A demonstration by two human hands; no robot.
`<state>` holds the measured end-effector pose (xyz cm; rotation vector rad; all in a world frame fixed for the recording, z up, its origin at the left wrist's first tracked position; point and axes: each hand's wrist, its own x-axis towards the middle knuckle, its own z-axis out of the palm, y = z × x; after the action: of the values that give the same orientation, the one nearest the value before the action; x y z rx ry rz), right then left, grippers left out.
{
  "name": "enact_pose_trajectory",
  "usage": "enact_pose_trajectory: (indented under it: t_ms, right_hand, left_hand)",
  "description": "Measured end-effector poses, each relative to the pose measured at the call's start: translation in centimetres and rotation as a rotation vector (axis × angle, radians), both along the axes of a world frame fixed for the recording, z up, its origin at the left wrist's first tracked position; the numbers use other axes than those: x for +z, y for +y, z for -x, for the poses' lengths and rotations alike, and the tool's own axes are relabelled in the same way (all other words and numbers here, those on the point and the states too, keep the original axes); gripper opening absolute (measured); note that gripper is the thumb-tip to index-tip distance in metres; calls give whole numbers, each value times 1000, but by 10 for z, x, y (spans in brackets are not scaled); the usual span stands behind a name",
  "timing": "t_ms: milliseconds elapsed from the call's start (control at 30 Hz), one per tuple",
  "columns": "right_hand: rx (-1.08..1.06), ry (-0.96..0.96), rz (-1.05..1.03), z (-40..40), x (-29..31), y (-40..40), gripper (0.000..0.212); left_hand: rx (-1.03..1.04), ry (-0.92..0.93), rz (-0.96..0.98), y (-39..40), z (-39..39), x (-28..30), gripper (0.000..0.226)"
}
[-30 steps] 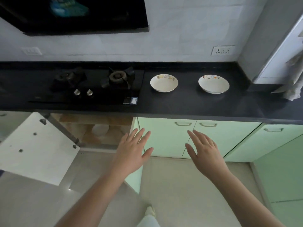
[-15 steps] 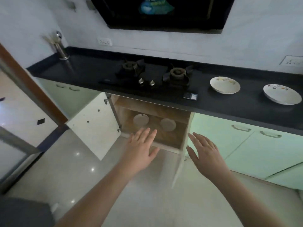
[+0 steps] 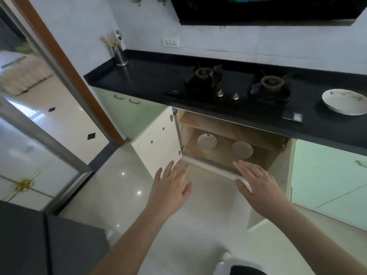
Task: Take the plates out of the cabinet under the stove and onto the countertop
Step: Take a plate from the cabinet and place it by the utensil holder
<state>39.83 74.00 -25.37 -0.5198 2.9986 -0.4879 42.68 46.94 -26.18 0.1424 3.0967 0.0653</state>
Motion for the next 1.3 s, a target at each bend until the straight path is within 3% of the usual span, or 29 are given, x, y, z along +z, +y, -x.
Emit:
enact_pose_trajectory:
  t_ms: [633, 867, 1100, 1300]
  right_hand:
    - [-32, -119, 2, 155, -30, -41, 55]
    - [-67, -141, -29, 175, -40, -83, 56]
    - [-163, -171, -69, 201, -50, -157, 59]
    - [-205, -165, -86, 228, -55, -184, 61]
  left_hand:
    - [-18, -104, 32, -39, 145, -31, 64]
    - [-139, -142, -12, -85, 201, -52, 65]
    - [-214, -29, 30, -140, 271, -57, 63]
    - [-304, -49, 40, -154, 315, -67, 68]
